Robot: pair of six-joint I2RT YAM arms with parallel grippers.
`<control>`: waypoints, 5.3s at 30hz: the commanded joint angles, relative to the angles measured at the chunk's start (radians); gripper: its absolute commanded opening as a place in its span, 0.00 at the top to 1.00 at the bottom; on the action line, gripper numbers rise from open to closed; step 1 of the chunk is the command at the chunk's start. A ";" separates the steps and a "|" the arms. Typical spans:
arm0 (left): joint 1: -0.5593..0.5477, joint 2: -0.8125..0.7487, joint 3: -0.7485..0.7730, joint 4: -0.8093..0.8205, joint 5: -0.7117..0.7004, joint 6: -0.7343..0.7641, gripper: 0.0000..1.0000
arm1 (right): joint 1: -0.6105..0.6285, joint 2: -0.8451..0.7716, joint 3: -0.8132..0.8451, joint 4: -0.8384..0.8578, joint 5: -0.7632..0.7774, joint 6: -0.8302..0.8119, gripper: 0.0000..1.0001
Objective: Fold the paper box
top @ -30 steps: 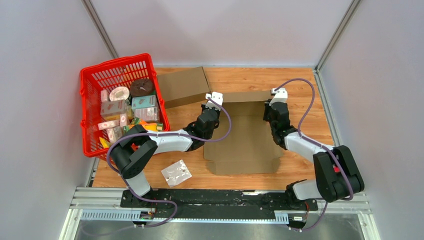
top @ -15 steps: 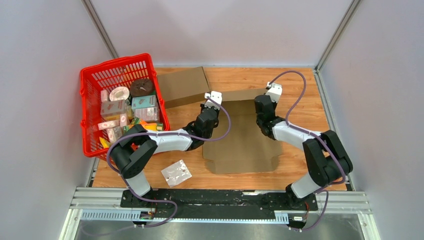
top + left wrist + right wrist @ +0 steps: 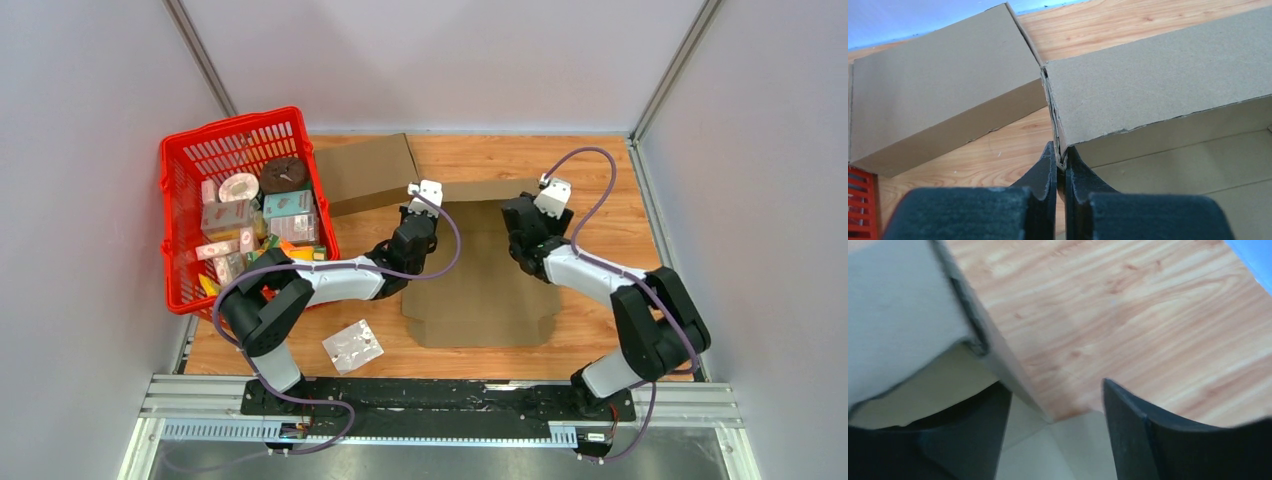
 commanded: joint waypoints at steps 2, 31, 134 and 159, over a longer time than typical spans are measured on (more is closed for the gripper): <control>-0.027 -0.032 0.001 -0.102 0.094 -0.015 0.78 | -0.045 -0.175 0.007 -0.329 -0.179 -0.056 0.16; -0.289 -0.508 -0.047 -0.852 0.928 0.025 0.30 | -0.055 -0.582 -0.250 -0.909 -0.587 0.376 0.24; -0.025 -0.195 1.147 -1.838 0.430 -1.460 1.00 | 0.827 -0.353 0.695 -0.874 -0.080 -0.660 0.47; -0.022 -1.015 0.357 -0.920 0.431 -0.640 0.22 | 0.587 -0.280 1.125 -1.119 -0.600 -0.482 1.00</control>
